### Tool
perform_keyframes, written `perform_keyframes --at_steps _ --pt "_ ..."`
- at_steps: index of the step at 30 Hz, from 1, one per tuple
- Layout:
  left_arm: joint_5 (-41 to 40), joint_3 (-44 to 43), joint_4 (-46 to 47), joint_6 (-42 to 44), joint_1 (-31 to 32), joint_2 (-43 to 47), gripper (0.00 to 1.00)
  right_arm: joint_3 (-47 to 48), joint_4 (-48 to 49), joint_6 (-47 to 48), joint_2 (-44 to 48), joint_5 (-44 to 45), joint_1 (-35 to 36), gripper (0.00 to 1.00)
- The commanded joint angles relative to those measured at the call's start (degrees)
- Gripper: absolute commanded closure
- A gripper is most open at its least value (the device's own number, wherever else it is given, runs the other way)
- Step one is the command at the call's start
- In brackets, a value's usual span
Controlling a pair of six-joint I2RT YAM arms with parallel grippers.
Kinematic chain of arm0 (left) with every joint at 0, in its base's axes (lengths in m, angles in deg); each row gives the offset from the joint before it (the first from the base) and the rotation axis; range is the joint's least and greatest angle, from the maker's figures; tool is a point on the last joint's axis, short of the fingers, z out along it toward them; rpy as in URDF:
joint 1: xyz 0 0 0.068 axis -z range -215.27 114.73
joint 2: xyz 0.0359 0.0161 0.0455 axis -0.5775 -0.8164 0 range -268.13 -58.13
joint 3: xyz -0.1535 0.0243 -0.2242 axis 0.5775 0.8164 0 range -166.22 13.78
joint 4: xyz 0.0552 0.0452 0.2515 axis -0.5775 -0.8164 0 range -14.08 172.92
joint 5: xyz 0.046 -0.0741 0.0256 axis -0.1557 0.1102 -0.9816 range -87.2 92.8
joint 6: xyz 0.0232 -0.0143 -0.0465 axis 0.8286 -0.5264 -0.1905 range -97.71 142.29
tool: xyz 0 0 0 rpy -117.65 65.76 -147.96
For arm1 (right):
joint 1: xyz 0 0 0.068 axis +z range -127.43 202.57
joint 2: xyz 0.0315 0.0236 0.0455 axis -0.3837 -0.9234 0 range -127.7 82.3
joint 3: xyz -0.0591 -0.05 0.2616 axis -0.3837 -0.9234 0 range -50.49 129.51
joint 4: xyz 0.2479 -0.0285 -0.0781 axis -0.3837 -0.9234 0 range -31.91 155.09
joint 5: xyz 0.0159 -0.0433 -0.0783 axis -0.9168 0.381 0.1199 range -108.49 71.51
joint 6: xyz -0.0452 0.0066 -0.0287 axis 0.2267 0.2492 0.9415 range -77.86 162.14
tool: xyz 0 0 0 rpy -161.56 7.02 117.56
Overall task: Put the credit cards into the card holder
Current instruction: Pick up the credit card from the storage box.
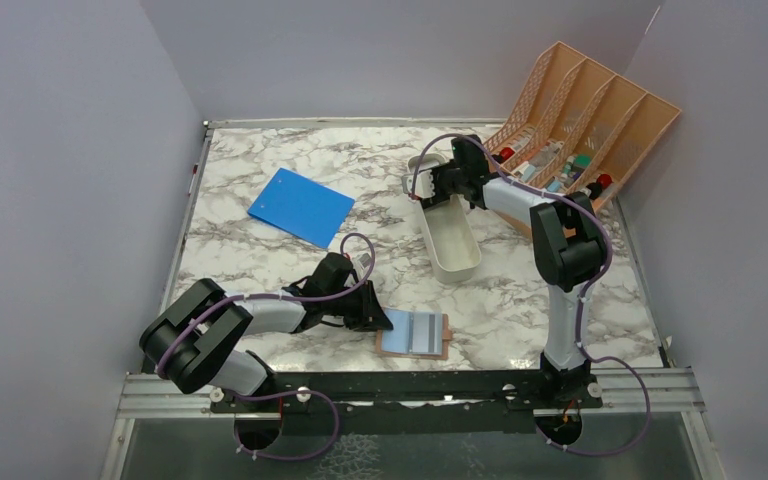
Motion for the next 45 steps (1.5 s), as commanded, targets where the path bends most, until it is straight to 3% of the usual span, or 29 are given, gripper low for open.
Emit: perform_keyframes --at_steps 1,5,10,23,29,40,45 --pt "1.2 -0.6 1.3 0.3 -0.3 0.1 0.80 1.4 2.8 -0.5 2.8 -1.2 -0.5 0.72" --pt "1.2 -0.7 1.3 0.3 -0.3 0.1 0.80 1.4 2.8 -0.3 2.8 -1.0 -0.6 0.73" --pt "1.2 -0.7 1.3 0.3 -0.2 0.0 0.80 1.5 2.4 -0.1 3.5 -1.0 -0.9 0.86" --pt "1.3 -0.7 1.4 0.3 -0.3 -0.1 0.80 1.3 0.8 0.1 4.5 -1.0 -1.2 0.88" --pt "1.1 -0.9 1.5 0.4 -0.3 -0.4 0.80 0.7 -2.9 1.5 5.9 -0.7 -1.2 0.99" --pt "0.8 -0.7 1.5 0.0 -0.3 0.2 0.99 -4.4 -4.9 2.0 11.7 -0.4 -1.2 0.99" --pt "0.3 -0.5 1.8 -0.4 -0.3 -0.1 1.00 -8.1 -4.1 -1.4 17.2 -0.5 -1.0 0.99"
